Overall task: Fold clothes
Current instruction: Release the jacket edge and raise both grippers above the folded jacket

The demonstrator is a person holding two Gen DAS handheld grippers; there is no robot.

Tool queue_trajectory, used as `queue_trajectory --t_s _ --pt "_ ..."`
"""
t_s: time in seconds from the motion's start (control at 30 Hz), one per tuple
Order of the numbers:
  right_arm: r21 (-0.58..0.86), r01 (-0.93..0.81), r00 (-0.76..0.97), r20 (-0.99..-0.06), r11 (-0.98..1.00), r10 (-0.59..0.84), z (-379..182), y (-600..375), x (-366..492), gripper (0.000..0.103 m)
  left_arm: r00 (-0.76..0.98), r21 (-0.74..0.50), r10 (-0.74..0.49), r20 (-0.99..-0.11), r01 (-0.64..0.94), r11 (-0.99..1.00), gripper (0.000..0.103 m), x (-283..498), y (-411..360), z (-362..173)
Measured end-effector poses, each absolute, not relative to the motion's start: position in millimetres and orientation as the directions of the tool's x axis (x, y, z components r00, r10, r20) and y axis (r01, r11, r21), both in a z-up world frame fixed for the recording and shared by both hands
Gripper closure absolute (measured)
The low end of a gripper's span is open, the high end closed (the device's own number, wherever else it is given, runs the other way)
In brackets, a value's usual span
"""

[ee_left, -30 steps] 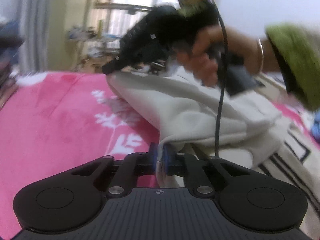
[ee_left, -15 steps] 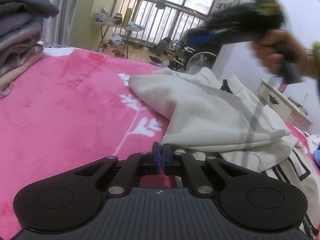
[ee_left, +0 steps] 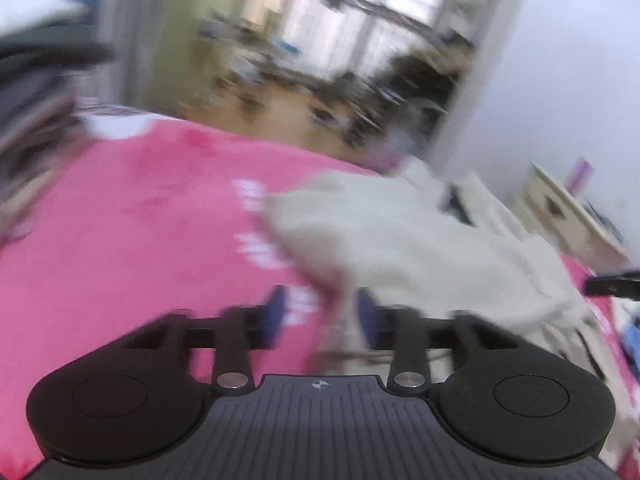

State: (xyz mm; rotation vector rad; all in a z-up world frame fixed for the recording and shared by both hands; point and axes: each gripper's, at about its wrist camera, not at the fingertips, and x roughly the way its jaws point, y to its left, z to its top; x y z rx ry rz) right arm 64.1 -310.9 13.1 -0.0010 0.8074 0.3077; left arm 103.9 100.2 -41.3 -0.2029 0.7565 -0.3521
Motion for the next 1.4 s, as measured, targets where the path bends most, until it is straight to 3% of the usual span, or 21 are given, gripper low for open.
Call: queue_trajectory --t_s 0.13,0.27,0.3,0.33,0.37,0.43,0.5,0.7,0.8,0.93,1.03,1.13,1.27,1.33,1.4 --pt "0.119 -0.225 0.696 -0.675 0.967 0.245 10 -327 60 0.075 0.614 -0.348 -0.352 -0.707 0.132 0.928 0.043 131 90 -60" --pt "0.16 -0.174 0.701 -0.673 0.972 0.237 1 -346 56 0.075 0.557 -0.539 -0.443 -0.703 -0.012 0.842 0.044 153 120 -82" --pt "0.164 -0.167 0.698 -0.677 0.972 0.234 -3 -349 55 0.075 0.551 -0.575 -0.468 -0.691 -0.027 0.818 0.049 157 124 -86" --pt "0.167 -0.159 0.694 -0.682 0.973 0.231 -6 -352 54 0.075 0.55 -0.593 -0.484 -0.681 -0.026 0.805 0.072 159 125 -88" --pt "0.17 -0.152 0.691 -0.686 0.974 0.228 -10 -355 53 0.075 0.549 -0.606 -0.498 -0.671 -0.021 0.795 0.084 160 126 -91" --pt "0.176 -0.138 0.683 -0.695 0.975 0.222 -18 -360 51 0.075 0.566 -0.575 -0.474 -0.674 0.001 0.818 0.095 155 122 -86" --pt "0.189 -0.121 0.682 -0.697 0.975 0.22 -20 -365 49 0.075 0.584 -0.539 -0.45 -0.676 0.024 0.842 0.097 148 120 -78" --pt "0.189 -0.079 0.674 -0.713 0.979 0.192 -32 -378 47 0.075 0.572 -0.483 -0.408 -0.711 0.023 0.875 0.097 153 134 -80" --pt "0.187 -0.034 0.662 -0.732 0.982 0.163 -39 -385 47 0.075 0.553 -0.512 -0.423 -0.717 -0.007 0.859 0.091 159 142 -95" --pt "0.177 -0.016 0.678 -0.721 0.984 0.14 -31 -389 42 0.075 0.572 -0.512 -0.413 -0.709 -0.014 0.859 0.072 149 151 -84" --pt "0.142 -0.031 0.718 -0.685 0.989 0.121 -16 -387 39 0.075 0.609 -0.464 -0.374 -0.7 0.012 0.886 0.068 134 155 -66" --pt "0.122 -0.071 0.766 -0.629 0.99 0.132 -1 -376 37 0.075 0.678 -0.449 -0.359 -0.642 0.047 0.892 0.069 118 152 -38" --pt "0.049 -0.227 0.795 -0.568 0.973 0.214 5 -338 45 0.075 0.72 -0.437 -0.441 -0.535 0.211 0.874 0.069 108 121 -12" --pt "0.049 -0.243 0.777 -0.589 0.969 0.224 -4 -333 48 0.076 0.68 -0.382 -0.464 -0.567 0.282 0.88 0.069 110 95 -19" --pt "0.054 -0.252 0.755 -0.614 0.966 0.231 -14 -329 51 0.075 0.621 -0.297 -0.432 -0.653 0.315 0.901 0.069 111 72 -41"
